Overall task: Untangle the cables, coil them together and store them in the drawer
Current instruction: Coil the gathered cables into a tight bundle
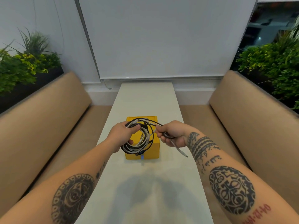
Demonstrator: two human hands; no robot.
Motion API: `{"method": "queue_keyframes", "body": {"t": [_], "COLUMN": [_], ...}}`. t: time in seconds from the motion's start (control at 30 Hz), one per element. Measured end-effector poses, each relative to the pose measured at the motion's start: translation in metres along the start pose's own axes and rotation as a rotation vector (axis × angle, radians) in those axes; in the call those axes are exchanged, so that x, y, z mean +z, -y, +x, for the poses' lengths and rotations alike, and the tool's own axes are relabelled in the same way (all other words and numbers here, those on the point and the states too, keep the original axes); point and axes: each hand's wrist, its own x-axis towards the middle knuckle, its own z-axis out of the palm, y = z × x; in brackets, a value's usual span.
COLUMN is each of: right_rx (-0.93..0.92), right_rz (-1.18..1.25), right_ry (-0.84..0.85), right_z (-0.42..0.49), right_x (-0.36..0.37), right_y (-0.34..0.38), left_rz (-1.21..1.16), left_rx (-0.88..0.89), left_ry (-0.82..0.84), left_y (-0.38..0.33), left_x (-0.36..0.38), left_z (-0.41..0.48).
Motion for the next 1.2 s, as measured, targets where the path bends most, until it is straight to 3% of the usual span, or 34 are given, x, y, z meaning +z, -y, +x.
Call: {"method": "queue_keyframes", "body": {"t": [0.27, 0.37, 0.47, 0.63, 0.83, 0.93, 1.0, 1.2], "right_rx": [-0.163, -0.258, -0.266, -0.246, -0.144, -0.118, -0.133, -0.29], "right_rz": [0.61, 0.463, 0.38, 0.297, -0.231, -0.264, -0.284, 0.096], "right_ry": [-0.231, -0.362, -0.373, -0.3, -0.117, -0.092, -0.163, -0.305], "right_z": [0.007, 0.01, 0.007, 0.006, 0.005, 0.001, 0.0, 0.011], "right_x": [0.038, 0.048, 0.056, 0.057, 0.043, 0.037, 0.035, 0.049], "right_y": [0.013, 0.012, 0.005, -0.003, -0.009, -0.005, -0.003, -0.015], "left_rz": [-0.026, -0.078, -0.143, -0.149, -0.143, -0.132, -0.134, -0.124], "left_rx": [0.043, 0.036, 0.022, 0.01, -0.016, -0.008, 0.0, 0.045], "left_ry": [-0.136, -0.165, -0.179, -0.195, -0.205, -0.199, -0.199, -0.234], "left_y": [-0.001, -0.002, -0.004, -0.003, 0.0, 0.001, 0.0, -0.006], "left_x": [0.02, 0.027, 0.029, 0.028, 0.023, 0.024, 0.024, 0.034], "left_z": [-0.007, -0.011, -0.009, -0.008, -0.006, -0.005, -0.005, -0.01]}}
